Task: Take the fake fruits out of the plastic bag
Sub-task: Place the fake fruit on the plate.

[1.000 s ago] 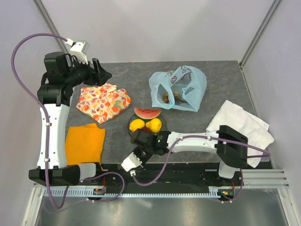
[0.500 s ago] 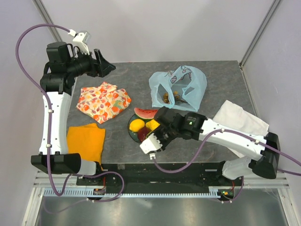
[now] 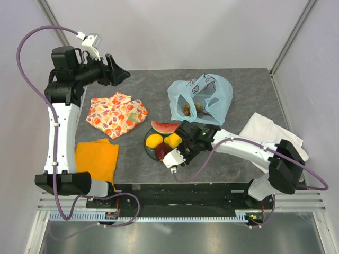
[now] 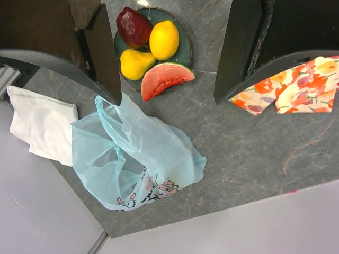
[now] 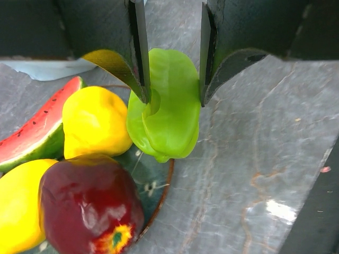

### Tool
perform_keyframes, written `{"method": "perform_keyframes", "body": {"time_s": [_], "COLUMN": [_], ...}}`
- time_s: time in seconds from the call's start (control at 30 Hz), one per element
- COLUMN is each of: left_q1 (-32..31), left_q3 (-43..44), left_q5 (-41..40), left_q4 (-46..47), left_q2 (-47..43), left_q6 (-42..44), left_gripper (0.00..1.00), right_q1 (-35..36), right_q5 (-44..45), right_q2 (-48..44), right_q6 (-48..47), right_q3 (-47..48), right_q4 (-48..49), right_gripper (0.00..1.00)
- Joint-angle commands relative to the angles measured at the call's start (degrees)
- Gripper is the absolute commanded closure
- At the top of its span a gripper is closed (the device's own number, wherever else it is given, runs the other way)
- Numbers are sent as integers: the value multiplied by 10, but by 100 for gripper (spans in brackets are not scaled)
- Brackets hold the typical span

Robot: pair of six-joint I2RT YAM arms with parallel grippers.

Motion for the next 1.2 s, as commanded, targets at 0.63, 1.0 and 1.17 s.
{"method": "perform_keyframes", "body": {"time_s": [0.63,1.0,1.17], "left_q1": [2,2,2], "left_q3": [-16,-20,-20], "left_q5": [14,21,23], "left_q4": [15,15,16], "left_q2": [5,2,4], "left_q6": [9,10,10], "left_gripper": [22,23,23], "right_q1": [-17,-13,-13], "right_q5": [-34,-25,-8], "right_q2": [82,102,89], "right_q6": [7,5,7], "right_q3": [26,25,16], "right_q4": [99,113,99], "right_gripper": [72,66,40]}}
